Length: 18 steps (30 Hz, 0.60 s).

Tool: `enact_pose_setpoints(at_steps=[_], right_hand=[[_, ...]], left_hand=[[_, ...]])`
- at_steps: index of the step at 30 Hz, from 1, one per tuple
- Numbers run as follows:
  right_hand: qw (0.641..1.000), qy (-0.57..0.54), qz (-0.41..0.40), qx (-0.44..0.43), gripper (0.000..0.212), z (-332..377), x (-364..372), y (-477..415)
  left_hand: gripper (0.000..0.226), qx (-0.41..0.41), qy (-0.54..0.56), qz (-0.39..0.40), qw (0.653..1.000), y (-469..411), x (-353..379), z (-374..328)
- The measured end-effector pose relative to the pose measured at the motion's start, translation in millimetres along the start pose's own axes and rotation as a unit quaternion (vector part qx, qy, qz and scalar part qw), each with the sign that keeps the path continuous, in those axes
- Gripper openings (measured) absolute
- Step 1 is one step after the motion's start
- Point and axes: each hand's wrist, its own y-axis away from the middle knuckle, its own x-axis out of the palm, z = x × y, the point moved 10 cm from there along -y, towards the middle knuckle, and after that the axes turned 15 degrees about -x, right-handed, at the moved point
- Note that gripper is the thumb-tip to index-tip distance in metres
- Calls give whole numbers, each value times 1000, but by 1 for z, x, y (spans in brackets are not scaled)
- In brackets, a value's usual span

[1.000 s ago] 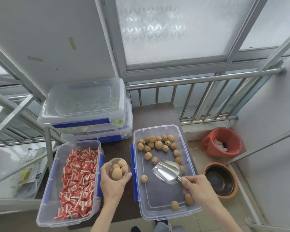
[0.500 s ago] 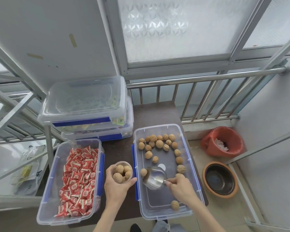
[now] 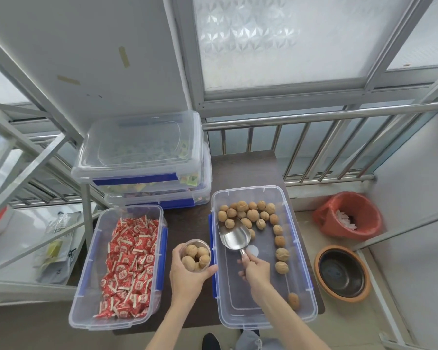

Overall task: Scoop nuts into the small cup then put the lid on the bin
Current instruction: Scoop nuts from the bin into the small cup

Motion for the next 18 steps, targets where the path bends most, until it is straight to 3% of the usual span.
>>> enact_pose_setpoints(at_steps=[18], right_hand=[[999, -34, -5, 20, 33, 5, -13, 7]], left_hand=[[93, -19, 3, 9, 1000, -10, 0, 5]])
